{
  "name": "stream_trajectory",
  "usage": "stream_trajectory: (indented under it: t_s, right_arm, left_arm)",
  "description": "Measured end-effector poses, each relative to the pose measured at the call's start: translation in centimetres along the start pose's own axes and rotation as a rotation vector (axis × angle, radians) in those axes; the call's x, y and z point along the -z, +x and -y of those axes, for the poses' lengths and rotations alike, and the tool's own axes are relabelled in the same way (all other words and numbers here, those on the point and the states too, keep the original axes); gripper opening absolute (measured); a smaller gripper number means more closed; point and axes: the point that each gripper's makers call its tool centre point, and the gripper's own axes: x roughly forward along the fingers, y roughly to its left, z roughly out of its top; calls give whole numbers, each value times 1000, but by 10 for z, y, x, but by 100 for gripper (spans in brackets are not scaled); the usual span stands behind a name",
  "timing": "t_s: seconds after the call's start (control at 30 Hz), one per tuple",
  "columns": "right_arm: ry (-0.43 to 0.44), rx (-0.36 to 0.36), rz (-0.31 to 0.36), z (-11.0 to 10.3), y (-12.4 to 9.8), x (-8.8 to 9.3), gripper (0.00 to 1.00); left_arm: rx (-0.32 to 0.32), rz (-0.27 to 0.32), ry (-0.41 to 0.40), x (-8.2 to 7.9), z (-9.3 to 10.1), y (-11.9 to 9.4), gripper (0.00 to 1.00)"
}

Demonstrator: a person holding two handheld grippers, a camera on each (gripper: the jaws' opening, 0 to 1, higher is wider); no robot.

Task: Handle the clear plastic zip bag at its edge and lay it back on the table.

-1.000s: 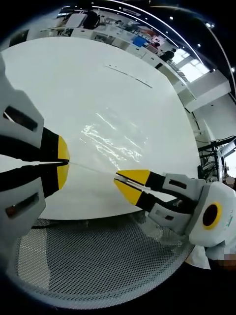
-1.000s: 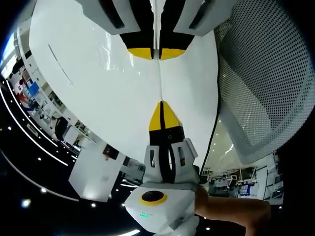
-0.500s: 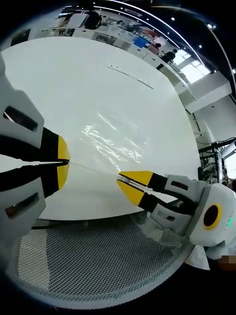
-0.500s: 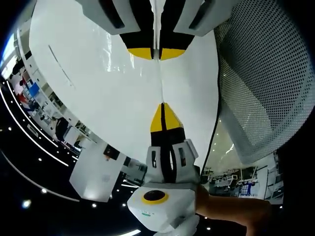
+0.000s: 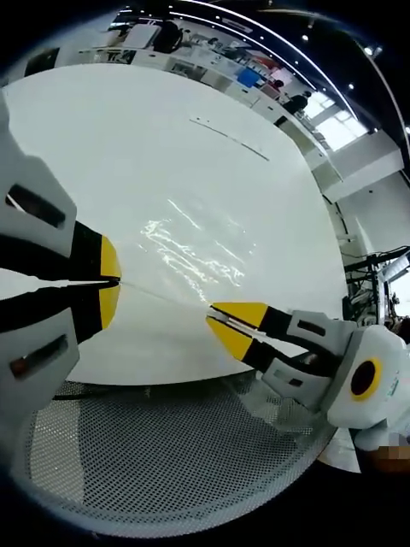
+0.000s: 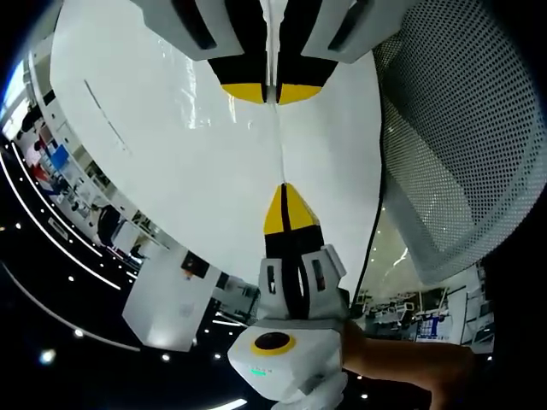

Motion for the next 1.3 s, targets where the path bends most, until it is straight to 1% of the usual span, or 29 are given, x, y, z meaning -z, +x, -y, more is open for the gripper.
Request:
stream_trajectory:
  t_s: [0.27,0.67,1.07,1.1,1.13,1.17,1.2,1.23,1.27,1.3]
  right_arm:
    - [1,6,0,3,-1,0,0]
    - [-1,9,-3,4,-2,1,0]
    - [8,22,-7,7,-4,3,0]
    - [5,26,-18,8,-4,5,0]
    - [1,31,-28,9,-5,8,0]
    - [8,37,-40,11,-7,12,0]
    - [24,47,-34,15,-10,15,0]
    - [68,47,-6,15,-13,13,0]
    - [70,49,-6,18,-17,16,0]
    - [58,53,-17,19,-18,19,0]
  left_arm:
    - [-18,13,-9,-4,-3,-4,0]
    - [-39,17,-22,1,-5,-5,0]
    - [-46,20,-28,0,-7,-6,0]
    - [-51,13,-25,2,-8,-6,0]
    - [-61,-19,-7,8,-11,-6,0]
    - [-81,-54,-8,16,-15,-8,0]
    - [-73,-36,-11,16,-14,-9,0]
    - [-68,-8,-34,13,-14,-12,0]
    - [-69,13,-50,10,-14,-13,0]
    - [-80,6,-49,13,-18,-16,0]
